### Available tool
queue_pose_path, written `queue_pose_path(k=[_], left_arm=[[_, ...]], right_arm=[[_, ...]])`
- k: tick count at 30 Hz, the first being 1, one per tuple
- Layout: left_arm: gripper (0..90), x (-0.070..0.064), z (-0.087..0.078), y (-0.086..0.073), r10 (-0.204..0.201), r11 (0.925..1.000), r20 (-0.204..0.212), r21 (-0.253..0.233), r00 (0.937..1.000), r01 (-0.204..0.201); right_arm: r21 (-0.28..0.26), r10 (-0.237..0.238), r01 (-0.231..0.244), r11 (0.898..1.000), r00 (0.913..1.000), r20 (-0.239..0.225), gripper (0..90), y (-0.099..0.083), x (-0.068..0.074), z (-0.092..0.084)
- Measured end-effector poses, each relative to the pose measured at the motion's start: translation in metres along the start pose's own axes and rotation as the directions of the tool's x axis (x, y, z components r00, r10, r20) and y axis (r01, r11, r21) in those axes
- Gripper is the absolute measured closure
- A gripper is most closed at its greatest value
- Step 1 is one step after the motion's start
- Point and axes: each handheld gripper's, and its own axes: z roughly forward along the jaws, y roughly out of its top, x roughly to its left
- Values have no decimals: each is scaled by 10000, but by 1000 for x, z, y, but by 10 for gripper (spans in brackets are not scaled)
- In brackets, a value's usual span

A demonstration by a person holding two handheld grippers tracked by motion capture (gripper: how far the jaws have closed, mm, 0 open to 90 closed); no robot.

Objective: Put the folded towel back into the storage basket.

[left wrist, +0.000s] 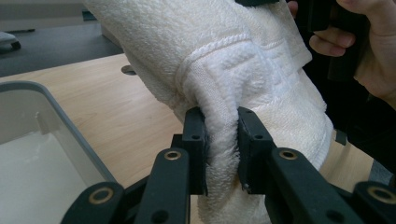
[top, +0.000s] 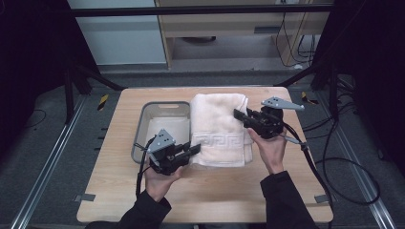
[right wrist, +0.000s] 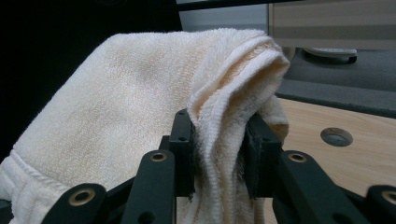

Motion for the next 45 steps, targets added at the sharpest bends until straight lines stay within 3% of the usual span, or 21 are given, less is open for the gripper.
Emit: queue_pose_path(k=[23, 45], left_arm=[[749, 24, -32, 5, -184, 9990, -591, -411, 9981, 159], [750, 47, -63, 5, -493, 9962, -1179, -768, 9918, 404]], right_arm=[[-136, -322, 319, 9994, 9992, -225, 688, 20, 30, 29], [-185, -767, 760, 9969, 9962, -419, 687, 37, 63, 60]])
